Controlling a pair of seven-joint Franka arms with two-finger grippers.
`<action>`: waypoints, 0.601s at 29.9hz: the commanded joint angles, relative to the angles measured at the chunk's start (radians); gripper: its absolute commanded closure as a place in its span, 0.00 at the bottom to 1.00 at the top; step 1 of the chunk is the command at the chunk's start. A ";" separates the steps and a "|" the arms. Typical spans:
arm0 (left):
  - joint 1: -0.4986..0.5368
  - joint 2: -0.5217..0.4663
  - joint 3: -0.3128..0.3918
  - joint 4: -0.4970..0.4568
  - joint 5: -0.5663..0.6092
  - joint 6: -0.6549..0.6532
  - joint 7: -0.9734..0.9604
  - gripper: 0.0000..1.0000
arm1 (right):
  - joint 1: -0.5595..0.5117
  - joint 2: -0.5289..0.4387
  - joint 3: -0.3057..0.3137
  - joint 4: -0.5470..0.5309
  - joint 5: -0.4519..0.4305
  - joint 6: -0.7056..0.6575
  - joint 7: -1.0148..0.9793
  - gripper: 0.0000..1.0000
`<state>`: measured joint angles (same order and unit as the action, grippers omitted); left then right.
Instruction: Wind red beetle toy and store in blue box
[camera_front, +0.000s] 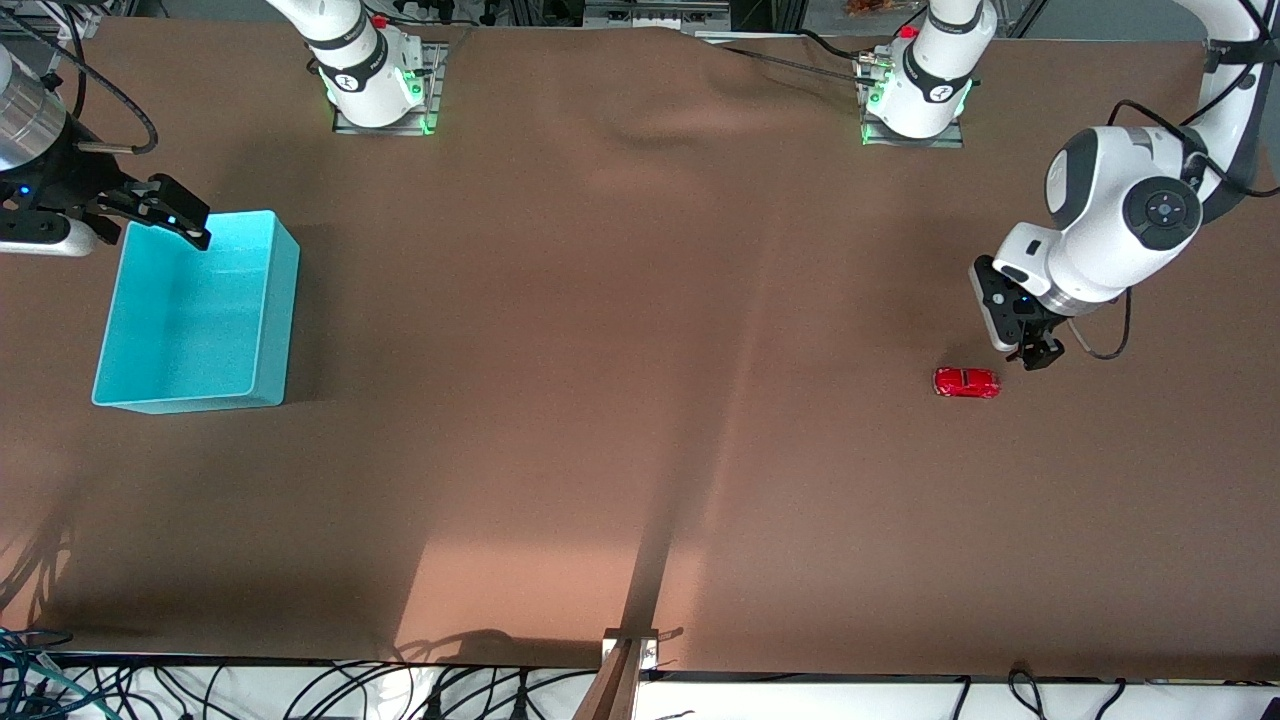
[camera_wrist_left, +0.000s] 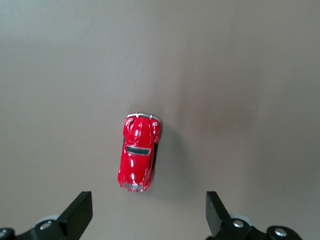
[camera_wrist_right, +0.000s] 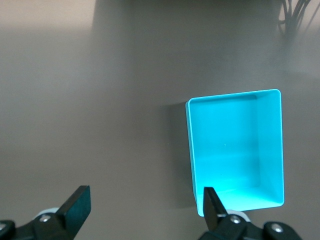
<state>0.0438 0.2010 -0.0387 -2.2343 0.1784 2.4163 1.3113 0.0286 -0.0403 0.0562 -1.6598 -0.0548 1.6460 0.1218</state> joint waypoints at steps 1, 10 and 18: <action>0.022 0.119 -0.003 0.019 0.079 0.111 0.031 0.00 | 0.001 0.003 0.004 0.014 -0.016 0.000 0.009 0.00; 0.039 0.178 -0.004 0.019 0.147 0.152 0.029 0.00 | 0.001 0.003 0.002 0.014 -0.016 0.002 0.009 0.00; 0.037 0.192 -0.003 0.021 0.213 0.221 0.029 0.00 | 0.001 0.003 0.002 0.014 -0.016 0.002 0.009 0.00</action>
<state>0.0762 0.3824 -0.0394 -2.2306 0.3337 2.6171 1.3265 0.0283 -0.0402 0.0560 -1.6598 -0.0549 1.6482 0.1218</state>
